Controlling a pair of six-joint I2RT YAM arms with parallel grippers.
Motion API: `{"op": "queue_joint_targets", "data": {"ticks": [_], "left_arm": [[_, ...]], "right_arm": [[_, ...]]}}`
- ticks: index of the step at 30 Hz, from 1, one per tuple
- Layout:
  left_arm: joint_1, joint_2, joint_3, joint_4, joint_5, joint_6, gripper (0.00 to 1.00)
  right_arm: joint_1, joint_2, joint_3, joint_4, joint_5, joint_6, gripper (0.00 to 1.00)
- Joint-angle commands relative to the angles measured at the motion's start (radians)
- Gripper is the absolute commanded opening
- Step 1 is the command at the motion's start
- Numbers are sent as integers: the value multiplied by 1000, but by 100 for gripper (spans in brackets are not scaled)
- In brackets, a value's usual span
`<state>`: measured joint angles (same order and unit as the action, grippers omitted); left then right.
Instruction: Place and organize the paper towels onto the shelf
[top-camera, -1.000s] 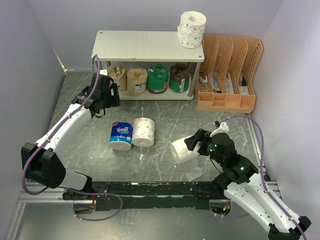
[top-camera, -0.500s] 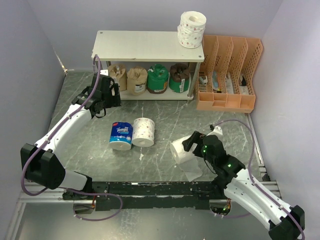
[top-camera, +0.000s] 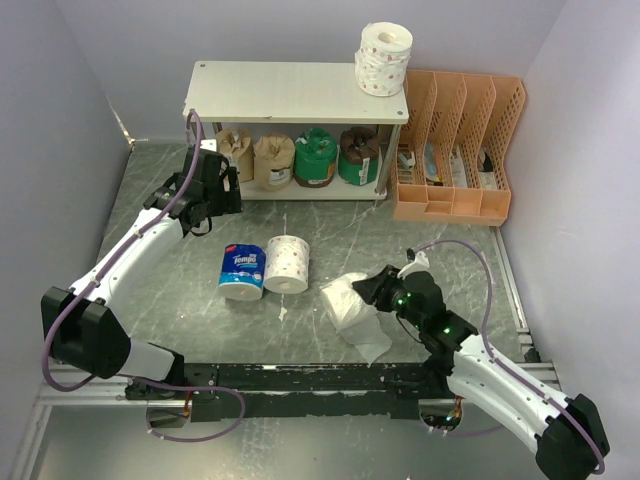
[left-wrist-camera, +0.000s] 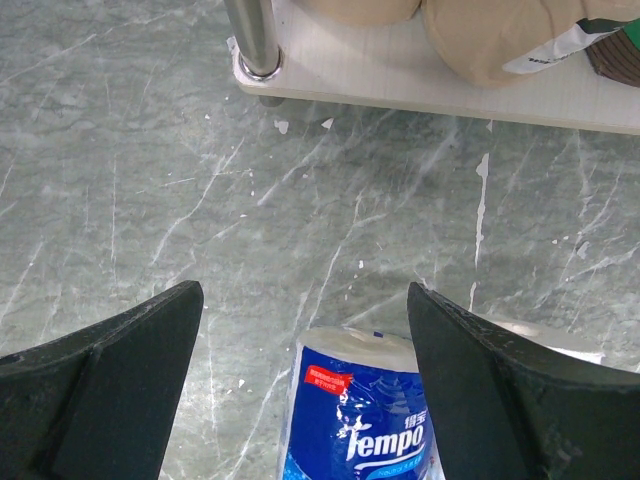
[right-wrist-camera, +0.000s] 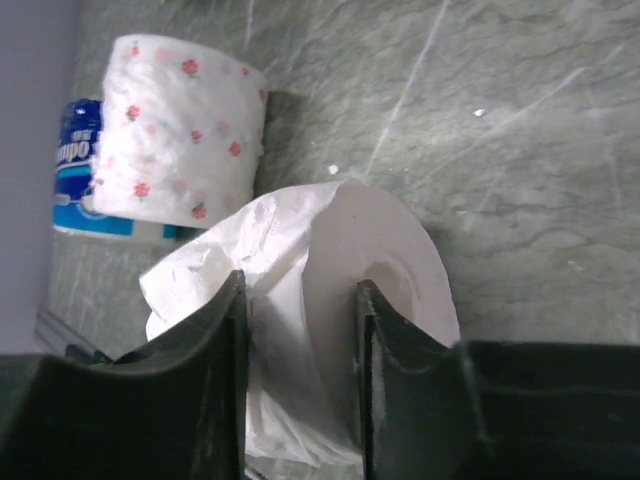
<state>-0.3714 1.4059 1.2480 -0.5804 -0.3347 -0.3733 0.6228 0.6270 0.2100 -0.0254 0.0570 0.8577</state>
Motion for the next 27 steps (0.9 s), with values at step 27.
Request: {"op": "queue_joint_targets", "data": {"ticks": [27], "left_arm": [[-8,-20,3,15,-21,7,94]], "right_arm": [[8,538,1253,-621,139,-736,0]]}}
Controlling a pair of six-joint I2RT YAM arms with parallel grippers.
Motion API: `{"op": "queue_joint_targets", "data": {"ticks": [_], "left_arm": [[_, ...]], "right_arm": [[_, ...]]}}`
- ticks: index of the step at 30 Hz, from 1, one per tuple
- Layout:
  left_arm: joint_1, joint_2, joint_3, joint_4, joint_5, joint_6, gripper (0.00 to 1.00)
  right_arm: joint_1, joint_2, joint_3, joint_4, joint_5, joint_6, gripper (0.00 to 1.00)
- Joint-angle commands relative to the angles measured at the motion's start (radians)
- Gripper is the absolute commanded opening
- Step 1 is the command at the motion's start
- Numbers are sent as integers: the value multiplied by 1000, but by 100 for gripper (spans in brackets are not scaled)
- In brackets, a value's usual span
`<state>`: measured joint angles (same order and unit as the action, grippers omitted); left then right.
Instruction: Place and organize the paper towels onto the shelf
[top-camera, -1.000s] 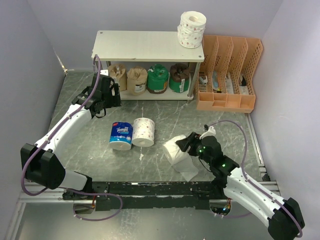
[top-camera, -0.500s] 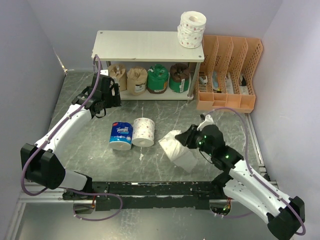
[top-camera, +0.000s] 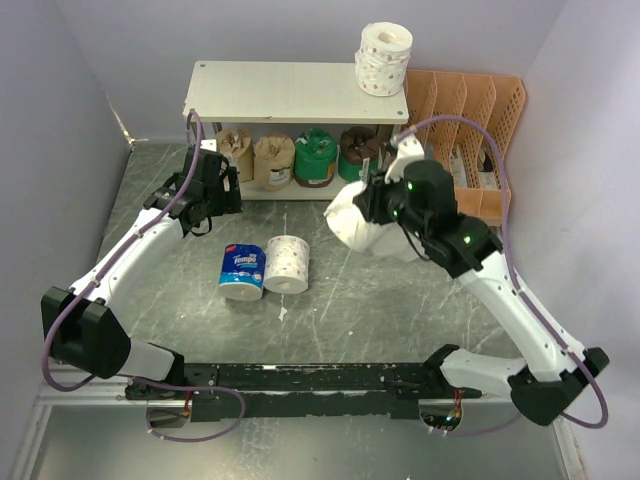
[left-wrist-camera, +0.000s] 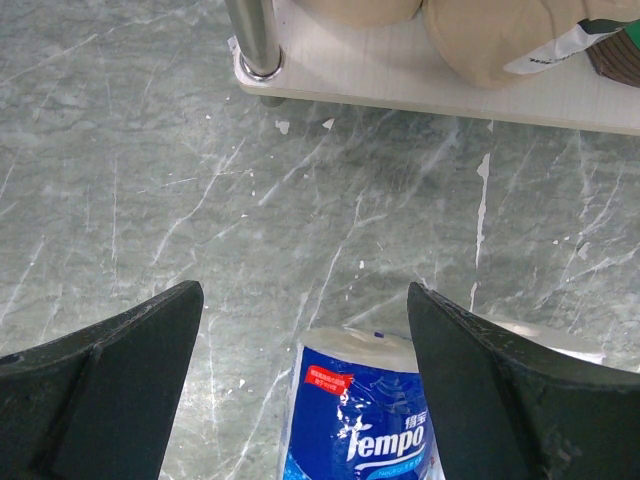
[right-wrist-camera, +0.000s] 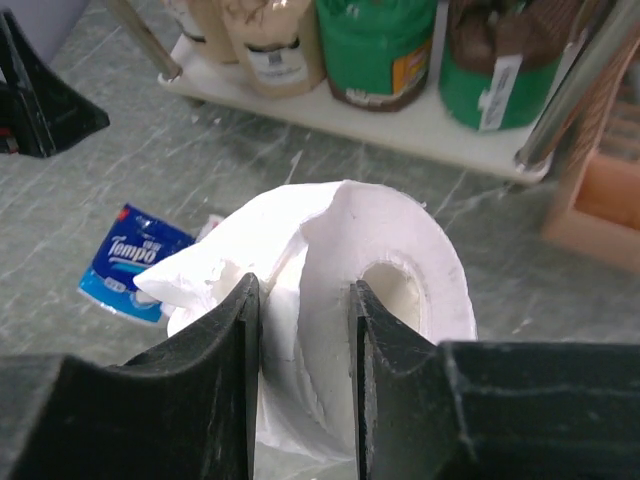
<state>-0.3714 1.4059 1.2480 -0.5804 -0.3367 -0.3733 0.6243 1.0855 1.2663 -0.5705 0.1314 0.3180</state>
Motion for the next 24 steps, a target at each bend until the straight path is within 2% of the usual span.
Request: {"op": "queue_joint_targets", "data": {"ticks": [1,5,8,19,24], "left_arm": [[-8,-21,2,15,-21,6,94],[-8,-19,1,14,-37,5,94],[-8,-22,-4,16,-63,-2,94],[-11,-51,-30,37,-172,-5,91],[-31,-58,-54,63,-257,11,92]], "right_arm": [[11,113,284,-106,89,-230,0],[61,239,469,-139,222,-357,0],[115,296,547,-92,303,-487,0],[179,605,885,84,449,-811,0],[187,674,944,207,487,-926,0]]}}
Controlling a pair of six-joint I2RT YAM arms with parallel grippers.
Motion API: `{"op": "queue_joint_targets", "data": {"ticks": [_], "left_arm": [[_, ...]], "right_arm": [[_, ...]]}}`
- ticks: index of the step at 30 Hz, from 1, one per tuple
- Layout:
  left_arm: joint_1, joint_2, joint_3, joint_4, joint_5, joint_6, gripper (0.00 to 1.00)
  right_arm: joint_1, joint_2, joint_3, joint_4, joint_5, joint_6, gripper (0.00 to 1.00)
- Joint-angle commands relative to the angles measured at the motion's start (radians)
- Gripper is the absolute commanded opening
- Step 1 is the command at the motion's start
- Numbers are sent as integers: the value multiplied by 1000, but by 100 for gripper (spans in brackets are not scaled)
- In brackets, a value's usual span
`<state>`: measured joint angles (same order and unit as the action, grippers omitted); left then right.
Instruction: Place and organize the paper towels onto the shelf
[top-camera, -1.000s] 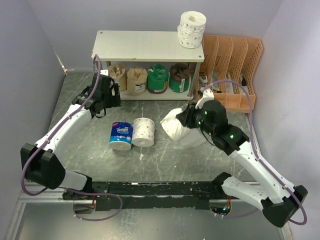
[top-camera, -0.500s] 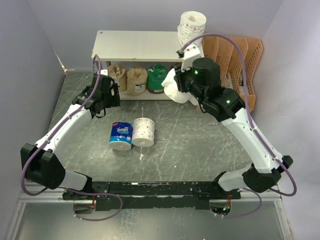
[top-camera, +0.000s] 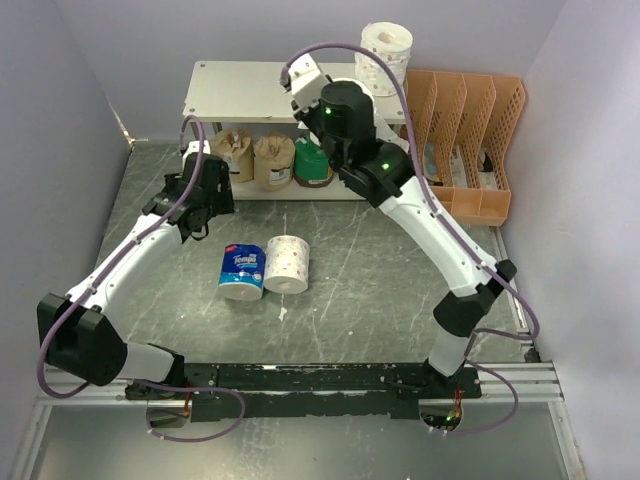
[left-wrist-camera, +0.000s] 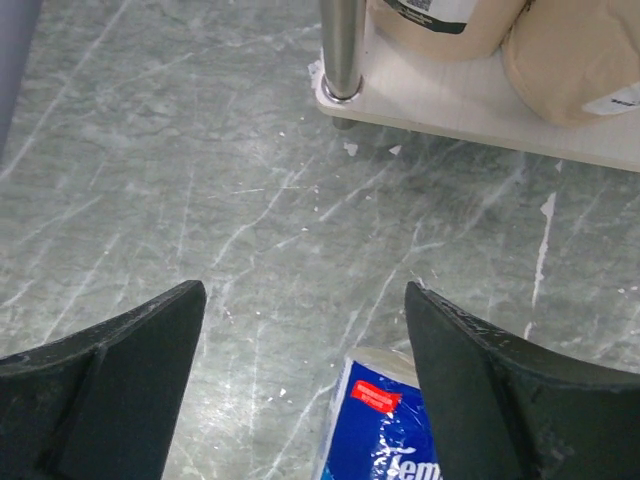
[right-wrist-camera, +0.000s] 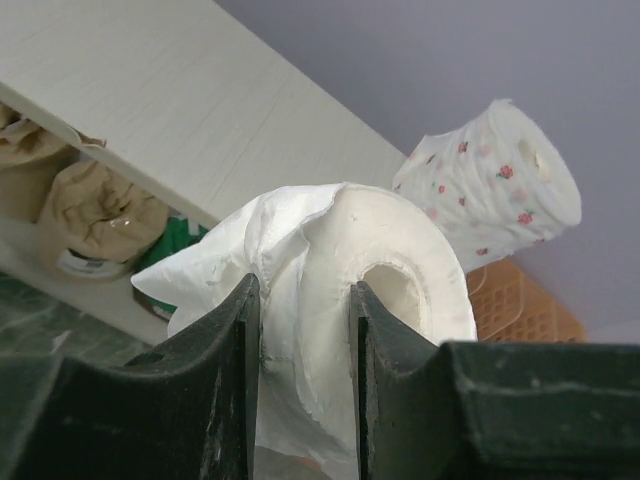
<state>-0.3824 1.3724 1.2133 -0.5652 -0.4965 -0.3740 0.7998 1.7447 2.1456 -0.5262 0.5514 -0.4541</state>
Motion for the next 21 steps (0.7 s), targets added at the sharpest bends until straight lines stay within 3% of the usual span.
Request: {"op": "queue_joint_targets", "data": {"ticks": [1,11,21], "left_arm": [[-24,-17,-21,47,-116,12,96],[-33,27,-21,44,-203,52,99],[59,22,1,33,-105,32,99]], "right_arm": [[13,24,73,183,68,-169,0],[-24,177,160,397,74,-324,0],[-120,337,283,420,-30,-277,0]]}}
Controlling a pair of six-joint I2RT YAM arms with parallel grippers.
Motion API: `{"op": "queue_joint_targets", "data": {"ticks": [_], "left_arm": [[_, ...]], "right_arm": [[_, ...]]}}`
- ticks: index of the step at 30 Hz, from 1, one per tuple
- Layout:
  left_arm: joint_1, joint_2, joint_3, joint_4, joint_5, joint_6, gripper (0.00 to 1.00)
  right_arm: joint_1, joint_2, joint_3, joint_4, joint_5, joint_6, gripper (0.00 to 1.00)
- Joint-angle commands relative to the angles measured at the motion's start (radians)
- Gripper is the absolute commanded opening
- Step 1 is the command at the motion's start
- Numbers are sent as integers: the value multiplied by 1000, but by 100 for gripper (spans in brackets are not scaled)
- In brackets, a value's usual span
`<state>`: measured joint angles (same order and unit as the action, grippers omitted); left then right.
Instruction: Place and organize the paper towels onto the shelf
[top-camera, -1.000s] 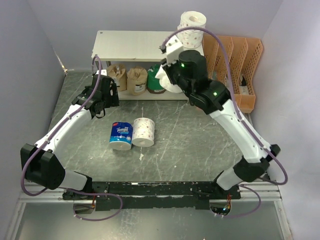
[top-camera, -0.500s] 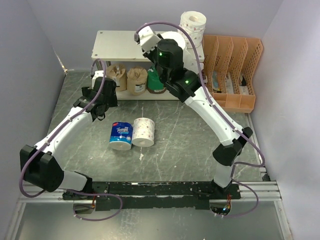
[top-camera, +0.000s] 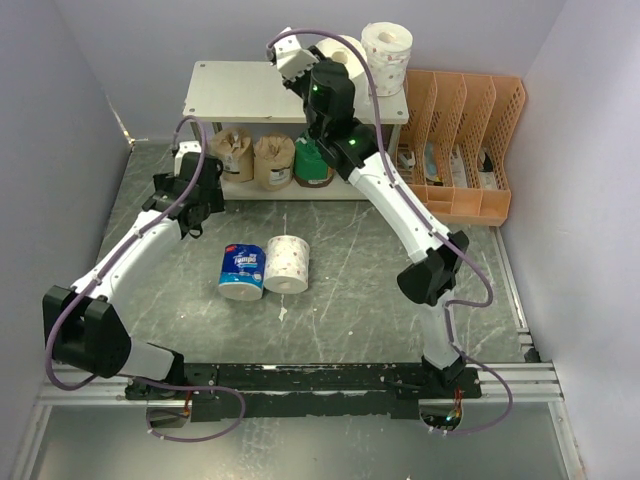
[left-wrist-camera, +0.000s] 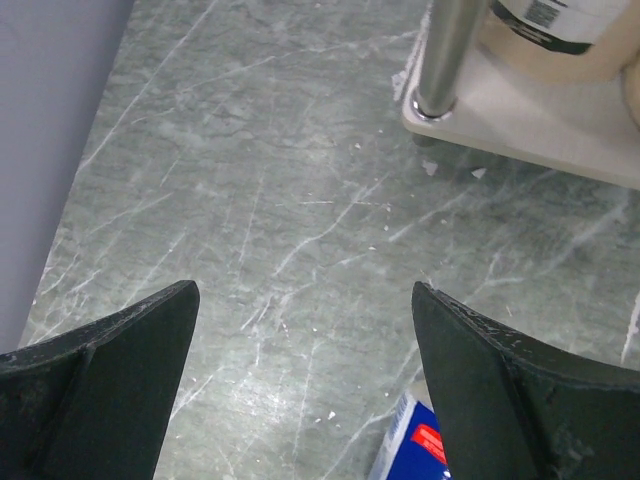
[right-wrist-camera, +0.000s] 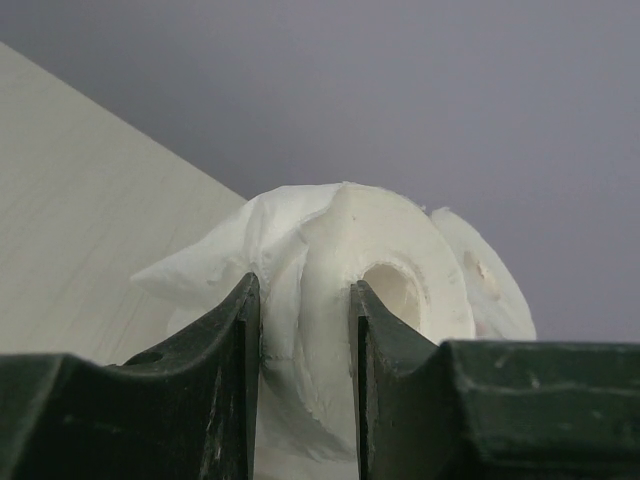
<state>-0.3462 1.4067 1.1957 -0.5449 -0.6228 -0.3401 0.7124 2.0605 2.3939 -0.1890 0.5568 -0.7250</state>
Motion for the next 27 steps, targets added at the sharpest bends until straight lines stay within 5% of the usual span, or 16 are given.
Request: {"op": "queue_joint_targets", "data": {"ticks": [1,4,9,15,17,23,27], "left_arm": [[23,-14,24,7,22,-2,99],[54,-17,35,3,60,-35,98],[70,-8,34,2,119,-37,97],[45,2,46,-11,133,-23,94],[38,-19,38,0,134,-22,95],[36,-81,16,51,218,41,95],[32,-119,-10,100,307,66,96]], "right_arm": [[-35,30,30,92,-34,-16,0],[-50,52,31,107,-30,-9,2],[-63,39,15,110,-111,76,60],[-2,-63,-57,151,-195,170,81],[44,-171,-161,192,-239,211,97],[125,-458,-484,186,-290,455,100],[135,-757,-987,276,-330,688,100]]}}
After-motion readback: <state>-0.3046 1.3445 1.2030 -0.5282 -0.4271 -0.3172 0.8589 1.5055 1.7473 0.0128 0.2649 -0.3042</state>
